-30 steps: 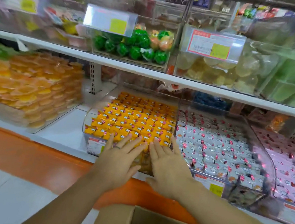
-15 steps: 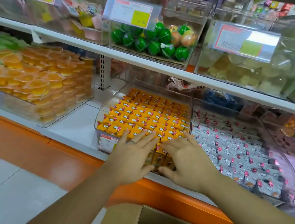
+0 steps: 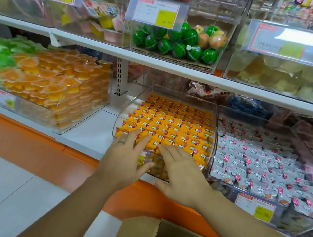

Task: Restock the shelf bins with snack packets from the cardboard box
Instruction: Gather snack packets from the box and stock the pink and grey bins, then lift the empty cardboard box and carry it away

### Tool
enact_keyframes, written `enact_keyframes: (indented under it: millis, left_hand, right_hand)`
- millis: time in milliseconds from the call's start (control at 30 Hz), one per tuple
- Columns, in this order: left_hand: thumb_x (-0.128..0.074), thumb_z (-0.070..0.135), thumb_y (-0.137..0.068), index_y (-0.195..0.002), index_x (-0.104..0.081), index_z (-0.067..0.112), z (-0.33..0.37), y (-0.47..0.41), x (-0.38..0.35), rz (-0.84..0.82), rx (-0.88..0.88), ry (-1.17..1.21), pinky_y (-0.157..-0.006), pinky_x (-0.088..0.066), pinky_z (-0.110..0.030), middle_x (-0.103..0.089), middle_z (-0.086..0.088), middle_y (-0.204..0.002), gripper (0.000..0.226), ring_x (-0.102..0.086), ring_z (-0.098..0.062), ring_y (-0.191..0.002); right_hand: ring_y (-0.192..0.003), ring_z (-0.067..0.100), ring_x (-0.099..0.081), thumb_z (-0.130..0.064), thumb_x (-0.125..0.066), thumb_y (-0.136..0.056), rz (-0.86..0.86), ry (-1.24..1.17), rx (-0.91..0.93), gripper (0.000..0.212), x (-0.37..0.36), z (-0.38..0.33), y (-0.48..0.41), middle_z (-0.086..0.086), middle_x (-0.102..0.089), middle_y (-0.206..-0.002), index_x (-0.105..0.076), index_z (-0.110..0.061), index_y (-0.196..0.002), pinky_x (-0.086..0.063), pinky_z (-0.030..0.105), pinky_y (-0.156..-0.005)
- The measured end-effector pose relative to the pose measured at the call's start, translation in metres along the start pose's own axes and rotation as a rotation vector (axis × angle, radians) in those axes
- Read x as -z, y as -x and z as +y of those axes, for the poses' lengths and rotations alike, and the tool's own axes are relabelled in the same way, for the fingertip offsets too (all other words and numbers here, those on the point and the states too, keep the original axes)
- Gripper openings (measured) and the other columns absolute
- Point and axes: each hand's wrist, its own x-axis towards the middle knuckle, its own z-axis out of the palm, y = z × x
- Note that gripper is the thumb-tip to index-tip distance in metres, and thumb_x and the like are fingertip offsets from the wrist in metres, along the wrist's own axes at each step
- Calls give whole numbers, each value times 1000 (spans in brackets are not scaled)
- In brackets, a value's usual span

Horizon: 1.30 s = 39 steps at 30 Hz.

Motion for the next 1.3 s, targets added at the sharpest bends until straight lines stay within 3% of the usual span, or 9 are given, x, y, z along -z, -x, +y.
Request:
enact_keyframes:
  millis: [200,300,400,500,700,800,900,1067,1300]
  left_hand:
    - [-35,69,-80,-135,-50,23,-4,-6,1,-3,-17,24,-81,-54,-37,-55,-8,-127,74,-58,-28,-110]
    - [-49,66,-80,-133,-50,22,-3,-8,1,7,-19,79,-86,-51,-37,-52,-7,-123,68,-52,-26,-113]
    - [-57,61,-78,-121,-55,20,-2,-8,3,73,-23,103,-74,-51,-31,-50,-4,-106,59,-54,-22,-99]
    - [-45,65,-76,-113,-57,21,-8,-6,0,98,-30,106,-68,-49,-26,-49,0,-100,58,-54,-18,-90]
    - [-49,60,-81,-124,-51,24,-10,-6,4,103,-25,165,-77,-51,-33,-48,-1,-117,57,-53,-22,-105]
    - [-47,44,-86,-119,-58,17,-6,-5,14,234,-66,155,-81,-50,-36,-55,-4,-115,44,-53,-22,-104]
    - [-45,29,-87,-104,-65,12,14,-1,25,341,-210,190,-68,-48,-30,-63,-4,-99,31,-58,-20,-88]
    - [-40,29,-88,-98,-66,16,83,31,21,104,-410,288,-57,-47,-27,-64,1,-91,31,-63,-17,-75]
    - [-48,33,-95,-125,-52,27,151,85,-29,-389,-87,289,-82,-48,-30,-51,6,-124,31,-51,-16,-112]
  right_hand:
    - [-142,15,-17,-56,-52,-87,-56,15,54,79,16,5,3,-5,-20,-156,-18,-23,-150,-13,31,-116]
    - [-144,16,-13,-60,-48,-87,17,2,18,78,23,1,-9,-5,-17,-157,-18,-25,-150,-10,36,-116]
    - [-146,21,-3,-64,-45,-86,-33,17,-15,84,16,-6,-23,-4,-12,-159,-11,-23,-152,-5,47,-117]
    - [-144,25,-12,-64,-49,-83,-89,34,-2,85,9,-3,-28,-6,-20,-157,-14,-25,-150,-10,48,-115]
    - [-146,15,0,-59,-52,-86,-19,-46,109,82,24,11,-10,-12,-8,-159,-11,-32,-151,-1,40,-119]
    - [-139,7,-25,-51,-49,-87,215,-211,92,61,19,16,29,-14,-37,-148,-37,-31,-143,-18,31,-115]
    - [-108,6,-56,-40,-50,-88,294,-252,39,36,6,32,82,-12,-65,-115,-65,-25,-116,-43,25,-93]
    - [-103,10,-61,-39,-54,-87,171,-200,-224,31,-12,69,164,-10,-67,-109,-67,-27,-113,-47,26,-89]
    - [-121,20,-52,-43,-57,-89,-248,-149,-629,51,-35,118,246,-1,-52,-136,-46,-26,-136,-45,34,-98]
